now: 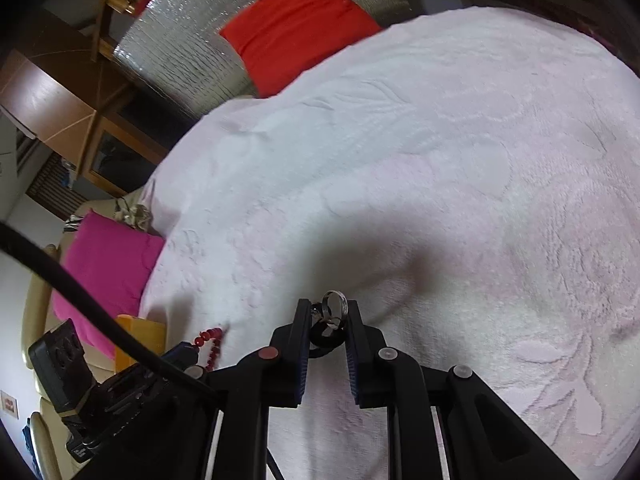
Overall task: Organize jewelry
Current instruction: 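Lift the red bracelet with the left tool while the right tool carries the carabiner toward the orange box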
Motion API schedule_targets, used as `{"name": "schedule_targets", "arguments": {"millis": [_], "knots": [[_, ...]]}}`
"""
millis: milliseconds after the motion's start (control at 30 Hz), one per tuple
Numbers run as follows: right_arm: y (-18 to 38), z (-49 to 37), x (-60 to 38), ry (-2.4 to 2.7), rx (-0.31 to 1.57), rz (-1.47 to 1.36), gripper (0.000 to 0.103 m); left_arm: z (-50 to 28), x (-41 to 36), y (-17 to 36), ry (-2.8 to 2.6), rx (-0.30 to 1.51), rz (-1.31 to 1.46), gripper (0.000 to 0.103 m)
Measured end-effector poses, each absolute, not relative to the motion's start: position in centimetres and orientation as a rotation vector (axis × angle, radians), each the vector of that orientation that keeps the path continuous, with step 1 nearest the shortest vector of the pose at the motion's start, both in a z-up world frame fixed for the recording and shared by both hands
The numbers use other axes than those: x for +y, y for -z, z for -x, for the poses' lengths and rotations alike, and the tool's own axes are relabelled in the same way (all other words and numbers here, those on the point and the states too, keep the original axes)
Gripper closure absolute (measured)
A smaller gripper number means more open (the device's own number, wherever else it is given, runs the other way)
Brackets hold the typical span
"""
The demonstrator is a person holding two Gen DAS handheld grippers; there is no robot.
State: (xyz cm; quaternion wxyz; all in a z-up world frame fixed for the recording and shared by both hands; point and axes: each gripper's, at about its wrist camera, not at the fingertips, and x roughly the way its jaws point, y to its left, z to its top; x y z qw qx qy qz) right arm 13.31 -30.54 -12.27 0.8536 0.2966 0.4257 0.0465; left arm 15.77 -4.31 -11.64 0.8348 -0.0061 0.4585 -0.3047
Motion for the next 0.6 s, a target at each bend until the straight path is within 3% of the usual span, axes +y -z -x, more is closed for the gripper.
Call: {"name": "schedule_targets", "arguments": {"millis": [600], "knots": [[10.4, -13.1, -28.2, -0.167, 0.808, -0.595, 0.085, -13.2, -3.2, 9.0, 0.579, 0.871, 0.069, 0.093]]}}
